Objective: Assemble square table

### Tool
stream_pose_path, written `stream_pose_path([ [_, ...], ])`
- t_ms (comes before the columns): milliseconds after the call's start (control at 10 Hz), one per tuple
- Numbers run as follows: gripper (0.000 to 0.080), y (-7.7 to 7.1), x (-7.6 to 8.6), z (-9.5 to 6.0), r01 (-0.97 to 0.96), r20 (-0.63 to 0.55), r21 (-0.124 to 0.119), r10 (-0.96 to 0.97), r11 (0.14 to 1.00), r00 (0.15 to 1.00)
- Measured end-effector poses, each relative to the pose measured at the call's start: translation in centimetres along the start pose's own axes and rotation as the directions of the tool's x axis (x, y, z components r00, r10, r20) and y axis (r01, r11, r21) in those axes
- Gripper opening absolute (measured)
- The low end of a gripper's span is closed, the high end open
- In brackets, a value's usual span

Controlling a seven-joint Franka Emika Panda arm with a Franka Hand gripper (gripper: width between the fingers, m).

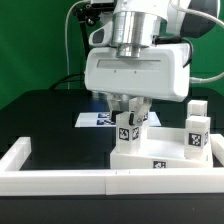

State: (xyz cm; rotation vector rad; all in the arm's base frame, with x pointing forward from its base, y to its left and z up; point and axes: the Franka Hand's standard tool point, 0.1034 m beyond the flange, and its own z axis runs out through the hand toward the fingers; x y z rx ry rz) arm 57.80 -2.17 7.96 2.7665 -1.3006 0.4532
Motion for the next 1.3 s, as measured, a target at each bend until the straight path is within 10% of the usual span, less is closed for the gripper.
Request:
stream_pose_path([
  [300,0.0323,0.2,0.1,0.0,-0.004,0.0,-0.002,0.004,1.0,1.0],
  [500,0.0603,0.2,0.1,0.0,-0.004,0.0,-0.002,0.004,1.0,1.0],
  [1300,0.0649,0.0,-0.2,-2.5,0.054,0.014,0.044,-0.055,0.998,0.998],
])
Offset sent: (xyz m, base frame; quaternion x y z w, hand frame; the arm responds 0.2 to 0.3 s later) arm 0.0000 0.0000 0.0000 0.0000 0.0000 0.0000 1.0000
